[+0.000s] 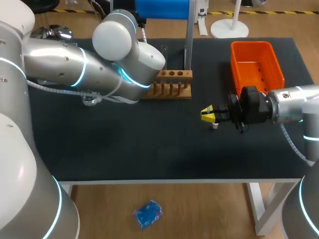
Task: Invert the test tube, pick up the pipette, mount the tip to pipette, aspirate from beaker and dispense into the tube, eject the tip, return the pipette, and cap with the stopper.
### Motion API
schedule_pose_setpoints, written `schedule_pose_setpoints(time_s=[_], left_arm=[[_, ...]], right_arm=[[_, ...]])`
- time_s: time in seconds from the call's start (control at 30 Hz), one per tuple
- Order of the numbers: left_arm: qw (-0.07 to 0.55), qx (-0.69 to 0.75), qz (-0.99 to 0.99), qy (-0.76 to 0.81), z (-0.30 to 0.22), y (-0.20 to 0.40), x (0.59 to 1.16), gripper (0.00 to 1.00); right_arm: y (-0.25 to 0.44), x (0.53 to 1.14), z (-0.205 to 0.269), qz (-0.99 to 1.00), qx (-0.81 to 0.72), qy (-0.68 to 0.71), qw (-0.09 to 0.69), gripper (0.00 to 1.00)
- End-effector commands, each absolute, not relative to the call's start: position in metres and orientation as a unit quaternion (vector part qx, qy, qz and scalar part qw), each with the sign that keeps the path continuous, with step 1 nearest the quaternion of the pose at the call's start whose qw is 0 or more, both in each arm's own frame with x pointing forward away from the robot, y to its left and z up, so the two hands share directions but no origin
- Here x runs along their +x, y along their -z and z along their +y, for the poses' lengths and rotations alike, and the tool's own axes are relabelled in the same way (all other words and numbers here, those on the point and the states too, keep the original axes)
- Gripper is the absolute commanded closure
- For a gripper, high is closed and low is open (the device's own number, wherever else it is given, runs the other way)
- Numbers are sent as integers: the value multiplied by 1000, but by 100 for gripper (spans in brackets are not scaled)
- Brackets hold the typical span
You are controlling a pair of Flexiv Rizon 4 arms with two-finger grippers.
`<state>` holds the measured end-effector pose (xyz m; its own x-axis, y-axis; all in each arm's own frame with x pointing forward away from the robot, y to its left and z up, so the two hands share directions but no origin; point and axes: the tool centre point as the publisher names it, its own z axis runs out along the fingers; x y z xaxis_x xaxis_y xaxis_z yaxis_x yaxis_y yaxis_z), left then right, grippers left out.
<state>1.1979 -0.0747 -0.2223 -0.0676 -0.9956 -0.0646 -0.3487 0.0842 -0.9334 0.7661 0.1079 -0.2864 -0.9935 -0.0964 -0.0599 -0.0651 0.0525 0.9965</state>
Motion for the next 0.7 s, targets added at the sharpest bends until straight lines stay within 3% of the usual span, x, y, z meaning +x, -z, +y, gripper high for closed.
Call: schedule_pose_setpoints(time_s=[0.03, 0.2, 0.3, 0.37, 0.7], left_arm=[[411, -546, 609, 402, -74, 223, 1199, 60], [416, -543, 608, 402, -74, 221, 1200, 63], [418, -543, 608, 402, -75, 220, 1200, 78], [418, -543, 608, 401, -75, 220, 1201, 100], [421, -545, 601, 406, -73, 209, 1197, 100]], right_arm=[[286, 765, 108, -726, 55, 685, 11, 100], [286, 765, 108, -726, 55, 685, 11, 100], [286, 765, 108, -726, 55, 685, 11, 100], [286, 765, 108, -726, 55, 685, 11, 100], [286, 765, 108, -726, 55, 685, 11, 100]])
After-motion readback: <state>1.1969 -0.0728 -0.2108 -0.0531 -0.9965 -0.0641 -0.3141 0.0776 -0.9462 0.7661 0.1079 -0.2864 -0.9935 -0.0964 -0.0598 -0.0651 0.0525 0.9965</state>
